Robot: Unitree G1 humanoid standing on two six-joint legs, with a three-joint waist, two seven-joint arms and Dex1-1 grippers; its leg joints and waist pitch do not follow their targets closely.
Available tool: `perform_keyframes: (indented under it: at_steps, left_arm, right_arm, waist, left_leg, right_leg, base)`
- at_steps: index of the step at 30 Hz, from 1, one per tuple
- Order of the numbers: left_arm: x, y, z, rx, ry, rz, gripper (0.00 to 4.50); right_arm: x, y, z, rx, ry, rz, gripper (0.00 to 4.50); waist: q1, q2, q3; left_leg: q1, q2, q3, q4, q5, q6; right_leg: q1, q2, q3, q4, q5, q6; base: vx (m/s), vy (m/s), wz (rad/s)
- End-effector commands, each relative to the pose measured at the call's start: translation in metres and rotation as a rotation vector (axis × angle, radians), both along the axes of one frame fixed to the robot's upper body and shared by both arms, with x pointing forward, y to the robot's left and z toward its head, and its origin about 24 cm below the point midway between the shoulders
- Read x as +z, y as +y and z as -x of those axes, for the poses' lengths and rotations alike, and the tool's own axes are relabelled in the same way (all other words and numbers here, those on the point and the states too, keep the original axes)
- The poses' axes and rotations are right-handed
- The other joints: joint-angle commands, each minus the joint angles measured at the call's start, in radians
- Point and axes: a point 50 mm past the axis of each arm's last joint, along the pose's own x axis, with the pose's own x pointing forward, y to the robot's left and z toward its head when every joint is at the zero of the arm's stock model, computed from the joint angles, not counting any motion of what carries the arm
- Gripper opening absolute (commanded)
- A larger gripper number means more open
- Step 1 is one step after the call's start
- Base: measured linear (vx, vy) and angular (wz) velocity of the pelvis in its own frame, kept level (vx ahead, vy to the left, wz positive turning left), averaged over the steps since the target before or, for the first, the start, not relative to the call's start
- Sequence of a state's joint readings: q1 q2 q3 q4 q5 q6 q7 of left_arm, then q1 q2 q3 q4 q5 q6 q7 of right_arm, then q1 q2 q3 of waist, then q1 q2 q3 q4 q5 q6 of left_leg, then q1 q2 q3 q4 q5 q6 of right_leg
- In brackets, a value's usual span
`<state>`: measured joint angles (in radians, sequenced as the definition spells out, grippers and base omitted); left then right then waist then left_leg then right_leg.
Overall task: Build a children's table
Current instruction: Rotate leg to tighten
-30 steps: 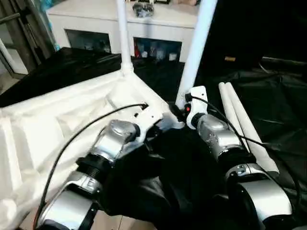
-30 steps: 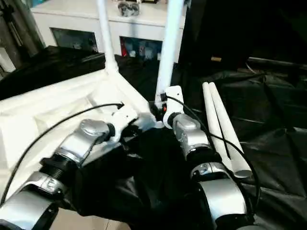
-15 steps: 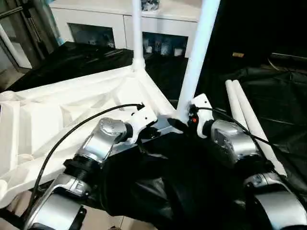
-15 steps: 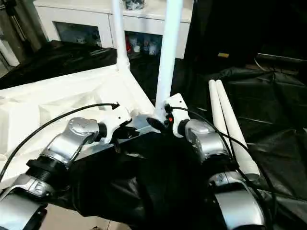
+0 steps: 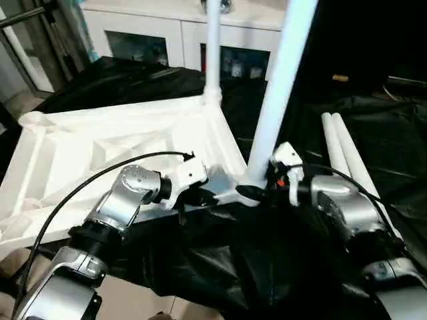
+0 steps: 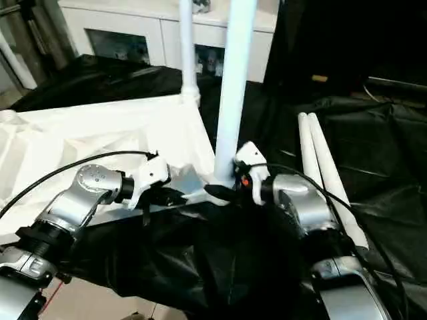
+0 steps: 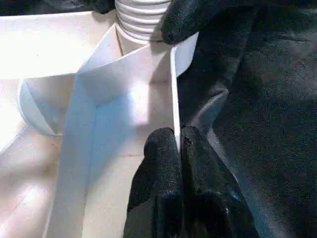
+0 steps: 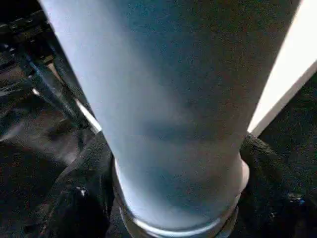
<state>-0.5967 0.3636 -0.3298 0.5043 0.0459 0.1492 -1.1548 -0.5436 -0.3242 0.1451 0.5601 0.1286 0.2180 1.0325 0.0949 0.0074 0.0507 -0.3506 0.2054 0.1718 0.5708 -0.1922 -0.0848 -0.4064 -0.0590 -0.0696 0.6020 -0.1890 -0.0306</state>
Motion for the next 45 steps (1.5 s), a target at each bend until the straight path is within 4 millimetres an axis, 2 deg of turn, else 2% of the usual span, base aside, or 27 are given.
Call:
perform_keyframes:
  at_steps: [1,6,9,10,12,13,14,15,16,18,20,21,22,23,24,25,26,28,32,35,36,38,39,42,43,44,45]
  left_arm:
    - [0.003,-0.015,0.006,-0.107,-0.003,0.032,0.0]
    - [0.002,-0.014,0.006,-0.109,-0.001,0.031,0.0]
    - [-0.001,-0.017,0.005,-0.061,0.004,0.049,0.0]
    - [-0.002,-0.021,0.002,-0.01,-0.002,0.065,0.0]
    - [-0.002,-0.023,0.0,0.011,-0.008,0.069,0.0]
    - [-0.003,-0.027,-0.004,0.066,-0.019,0.069,0.0]
    - [-0.003,-0.027,-0.004,0.066,-0.019,0.069,0.0]
    - [-0.004,-0.031,-0.008,0.118,-0.031,0.065,0.0]
    - [-0.005,-0.034,-0.012,0.182,-0.042,0.063,0.0]
    - [-0.006,-0.046,-0.02,0.304,-0.057,0.074,0.0]
    - [-0.005,-0.057,-0.024,0.365,-0.074,0.083,0.0]
    - [-0.005,-0.057,-0.024,0.365,-0.074,0.083,0.0]
    - [-0.004,-0.064,-0.024,0.363,-0.083,0.091,0.0]
    - [-0.004,-0.066,-0.024,0.359,-0.086,0.093,0.0]
    - [-0.004,-0.069,-0.022,0.338,-0.097,0.095,0.0]
    - [-0.004,-0.071,-0.021,0.323,-0.106,0.094,0.0]
    - [-0.004,-0.071,-0.021,0.323,-0.107,0.094,0.0]
    - [-0.003,-0.072,-0.02,0.307,-0.106,0.104,0.0]
    - [-0.004,-0.063,-0.012,0.199,-0.093,0.119,0.0]
    - [-0.005,-0.055,-0.007,0.134,-0.078,0.121,0.0]
    - [-0.005,-0.053,-0.005,0.116,-0.075,0.12,0.0]
    - [-0.005,-0.049,-0.002,0.074,-0.068,0.121,0.0]
    - [-0.005,-0.045,0.0,0.053,-0.059,0.119,0.0]
    - [-0.006,-0.036,0.004,-0.013,-0.043,0.106,0.0]
    - [-0.006,-0.03,0.007,-0.058,-0.03,0.098,0.0]
    - [-0.006,-0.026,0.007,-0.07,-0.022,0.091,0.0]
    - [-0.006,-0.024,0.008,-0.076,-0.017,0.084,0.0]
  right_arm:
    - [0.0,0.014,0.006,0.072,0.008,-0.005,2.94]
    - [-0.002,0.016,0.01,0.084,0.02,-0.01,2.8]
    - [-0.01,0.02,0.009,0.018,0.036,-0.026,2.78]
    - [-0.015,0.021,0.003,-0.094,0.032,-0.035,2.78]
    - [-0.017,0.021,0.0,-0.149,0.029,-0.037,2.78]
    - [-0.02,0.022,-0.005,-0.244,0.033,-0.032,2.78]
    - [-0.02,0.022,-0.005,-0.244,0.033,-0.032,2.78]
    - [-0.024,0.022,-0.009,-0.325,0.042,-0.027,2.77]
    - [-0.028,0.023,-0.012,-0.405,0.055,-0.021,2.77]
    - [-0.036,0.028,-0.017,-0.562,0.092,-0.003,2.77]
    - [-0.041,0.036,-0.019,-0.653,0.106,0.017,2.77]
    - [-0.041,0.036,-0.019,-0.653,0.106,0.017,2.77]
    - [-0.042,0.046,-0.018,-0.637,0.105,0.012,2.77]
    - [-0.042,0.049,-0.018,-0.631,0.102,0.01,2.77]
    - [-0.04,0.053,-0.017,-0.604,0.099,-0.015,2.77]
    - [-0.039,0.056,-0.018,-0.593,0.094,-0.036,2.77]
    - [-0.039,0.056,-0.018,-0.593,0.093,-0.037,3.33]
    - [-0.038,0.054,-0.019,-0.594,0.091,-0.046,3.33]
    - [-0.026,0.041,-0.024,-0.524,0.005,-0.047,3.79]
    - [-0.021,0.034,-0.02,-0.374,-0.029,-0.049,3.79]
    - [-0.019,0.032,-0.018,-0.329,-0.038,-0.046,3.79]
    - [-0.018,0.027,-0.014,-0.245,-0.055,-0.037,3.79]
    - [-0.017,0.024,-0.011,-0.193,-0.063,-0.032,3.79]
    - [-0.013,0.016,-0.004,-0.081,-0.064,-0.04,3.79]
    - [-0.01,0.012,0.001,-0.008,-0.054,-0.056,3.79]
    - [-0.009,0.01,0.003,0.024,-0.051,-0.058,3.79]
    - [-0.009,0.009,0.005,0.048,-0.046,-0.057,3.79]
  waist:
    - [0.003,-0.001,-0.065]
    - [0.006,-0.002,-0.067]
    - [0.005,-0.005,-0.065]
    - [0.003,-0.005,-0.064]
    - [0.0,-0.004,-0.059]
    - [-0.002,-0.004,-0.059]
    - [-0.006,-0.004,-0.057]
    - [-0.007,-0.004,-0.057]
    - [-0.013,-0.002,-0.055]
    - [-0.012,-0.002,-0.058]
    - [-0.011,-0.001,-0.056]
    - [-0.009,-0.001,-0.057]
    - [-0.007,-0.005,-0.058]
    - [-0.005,-0.004,-0.058]
    - [-0.006,-0.007,-0.058]
    - [-0.005,-0.005,-0.06]
    - [-0.006,-0.004,-0.06]
    - [-0.007,-0.004,-0.059]
    - [-0.007,-0.005,-0.062]
    - [-0.004,-0.007,-0.067]
    - [-0.005,-0.007,-0.068]
    - [-0.003,-0.009,-0.069]
    - [-0.004,-0.01,-0.068]
    - [-0.002,-0.009,-0.066]
    - [0.0,-0.014,-0.065]
    - [0.002,-0.012,-0.066]
    - [0.0,-0.016,-0.064]
  left_leg:
    - [-0.001,0.027,0.001,-0.052,-0.106,0.058]
    - [-0.002,0.026,0.001,-0.05,-0.087,0.057]
    - [-0.003,0.025,0.0,-0.05,-0.094,0.05]
    - [-0.003,0.024,0.001,-0.051,-0.106,0.046]
    - [0.001,0.022,0.0,-0.054,-0.136,0.026]
    - [0.002,0.024,-0.002,-0.056,-0.151,0.015]
    - [0.003,0.023,-0.002,-0.057,-0.161,0.011]
    - [0.004,0.023,-0.004,-0.058,-0.172,0.007]
    - [0.006,0.023,-0.001,-0.058,-0.17,0.003]
    - [0.007,0.02,-0.002,-0.057,-0.175,-0.003]
    - [0.01,0.019,-0.001,-0.057,-0.189,-0.009]
    - [0.012,0.018,-0.001,-0.057,-0.193,-0.009]
    - [0.007,0.017,-0.002,-0.056,-0.191,-0.001]
    - [0.006,0.019,-0.003,-0.057,-0.187,0.007]
    - [0.004,0.018,-0.002,-0.057,-0.185,0.011]
    - [0.002,0.019,-0.004,-0.058,-0.176,0.016]
    - [0.001,0.02,-0.004,-0.058,-0.176,0.019]
    - [0.0,0.018,-0.003,-0.058,-0.181,0.021]
    - [-0.002,0.02,-0.004,-0.057,-0.174,0.03]
    - [-0.007,0.021,-0.004,-0.052,-0.126,0.049]
    - [-0.008,0.021,-0.001,-0.049,-0.104,0.063]
    - [-0.009,0.02,-0.001,-0.046,-0.083,0.081]
    - [-0.009,0.021,0.001,-0.046,-0.079,0.085]
    - [-0.007,0.023,0.002,-0.047,-0.097,0.094]
    - [-0.007,0.024,0.002,-0.047,-0.107,0.093]
    - [-0.006,0.026,0.002,-0.047,-0.112,0.094]
    - [-0.007,0.028,0.002,-0.048,-0.114,0.094]
  right_leg:
    - [0.067,-0.077,0.05,-0.055,-0.054,-0.234]
    - [0.067,-0.077,0.05,-0.052,-0.044,-0.227]
    - [0.066,-0.077,0.05,-0.054,-0.068,-0.223]
    - [0.065,-0.077,0.05,-0.058,-0.099,-0.215]
    - [0.06,-0.081,0.051,-0.068,-0.182,-0.201]
    - [0.061,-0.082,0.052,-0.071,-0.226,-0.188]
    - [0.058,-0.081,0.052,-0.074,-0.245,-0.186]
    - [0.06,-0.081,0.051,-0.076,-0.268,-0.176]
    - [0.053,-0.078,0.054,-0.077,-0.265,-0.176]
    - [0.055,-0.078,0.054,-0.077,-0.277,-0.169]
    - [0.05,-0.078,0.053,-0.084,-0.305,-0.16]
    - [0.049,-0.079,0.053,-0.085,-0.312,-0.158]
    - [0.053,-0.078,0.053,-0.085,-0.307,-0.152]
    - [0.053,-0.079,0.053,-0.083,-0.291,-0.151]
    - [0.054,-0.078,0.053,-0.082,-0.284,-0.15]
    - [0.057,-0.079,0.052,-0.079,-0.269,-0.15]
    - [0.056,-0.08,0.052,-0.08,-0.264,-0.152]
    - [0.056,-0.079,0.052,-0.081,-0.269,-0.152]
    - [0.059,-0.081,0.052,-0.078,-0.26,-0.154]
    - [0.066,-0.08,0.052,-0.065,-0.158,-0.178]
    - [0.064,-0.078,0.053,-0.06,-0.102,-0.193]
    - [0.07,-0.078,0.051,-0.055,-0.057,-0.21]
    - [0.069,-0.077,0.052,-0.054,-0.047,-0.212]
    - [0.066,-0.076,0.048,-0.056,-0.07,-0.217]
    - [0.068,-0.077,0.049,-0.057,-0.099,-0.212]
    - [0.068,-0.077,0.049,-0.057,-0.108,-0.21]
    - [0.066,-0.077,0.049,-0.057,-0.113,-0.211]
  base:
    - [0.0,0.0,0.0]
    - [0.0,0.0,0.0]
    - [0.0,0.0,0.0]
    - [0.0,0.0,0.0]
    - [0.0,0.0,0.0]
    - [0.0,0.0,0.0]
    - [0.0,0.0,0.0]
    - [0.0,0.0,0.0]
    - [0.0,0.0,0.0]
    - [0.0,0.0,0.0]
    - [0.0,0.0,0.0]
    - [0.0,0.0,0.0]
    - [0.0,0.0,0.0]
    - [0.0,0.0,0.0]
    - [0.0,0.0,0.0]
    - [0.0,0.0,0.0]
    - [0.0,0.0,0.0]
    - [0.0,0.0,0.0]
    - [0.0,0.0,0.0]
    - [0.0,0.0,0.0]
    - [0.0,0.0,0.0]
    - [0.0,0.0,0.0]
    - [0.0,0.0,0.0]
    - [0.0,0.0,0.0]
    - [0.0,0.0,0.0]
    - [0.0,0.0,0.0]
    - [0.0,0.0,0.0]
